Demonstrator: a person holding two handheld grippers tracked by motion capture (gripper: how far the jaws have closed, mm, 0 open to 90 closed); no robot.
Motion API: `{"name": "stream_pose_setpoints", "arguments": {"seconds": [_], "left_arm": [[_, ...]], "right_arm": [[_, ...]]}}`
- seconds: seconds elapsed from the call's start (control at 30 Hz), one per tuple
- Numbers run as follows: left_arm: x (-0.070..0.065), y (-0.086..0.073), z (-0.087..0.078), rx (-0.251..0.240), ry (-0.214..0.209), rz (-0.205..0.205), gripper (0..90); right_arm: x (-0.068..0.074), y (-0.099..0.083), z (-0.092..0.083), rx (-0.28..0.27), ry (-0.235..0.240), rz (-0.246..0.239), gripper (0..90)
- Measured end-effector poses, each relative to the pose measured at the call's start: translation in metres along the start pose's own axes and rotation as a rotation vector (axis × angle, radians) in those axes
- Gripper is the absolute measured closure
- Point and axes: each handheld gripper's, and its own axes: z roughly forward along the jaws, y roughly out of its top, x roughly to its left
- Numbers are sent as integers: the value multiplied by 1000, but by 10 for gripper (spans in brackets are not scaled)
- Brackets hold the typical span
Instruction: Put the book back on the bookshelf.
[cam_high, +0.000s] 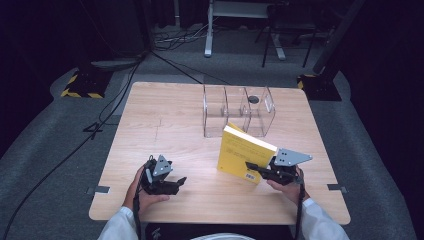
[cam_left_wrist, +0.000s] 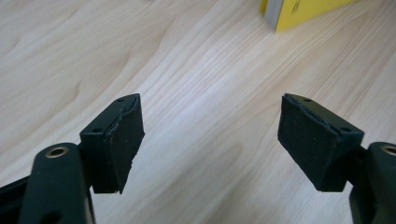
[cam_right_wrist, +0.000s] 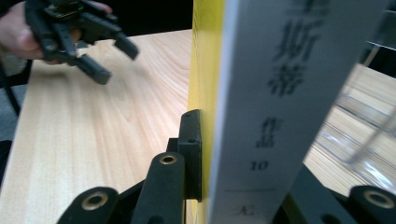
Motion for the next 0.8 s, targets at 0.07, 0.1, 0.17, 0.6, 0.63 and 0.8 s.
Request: {"name": "stream_pose_setpoints", "arguments": {"seconds": [0.07, 0.1, 0.17, 0.6, 0.63, 0.8], "left_arm": [[2, -6, -2, 6, -1, -25, 202], [4, -9, -3, 8, -10, -44, 196], [6, -13, -4, 17, -17, -54, 183], [8, -29, 1, 89, 14, -60, 169], [8, -30, 2, 88, 12, -66, 166], [8, -32, 2, 78, 14, -86, 156]], "right_arm": [[-3, -1, -2, -1, -20, 5, 763], [-4, -1, -3, -1, -31, 5, 763], [-6, -1, -4, -1, -42, 8, 763], [-19, 3, -24, -19, -172, 19, 764], [-20, 3, -27, -27, -178, 21, 764], [-25, 7, -37, -50, -215, 28, 764]]}}
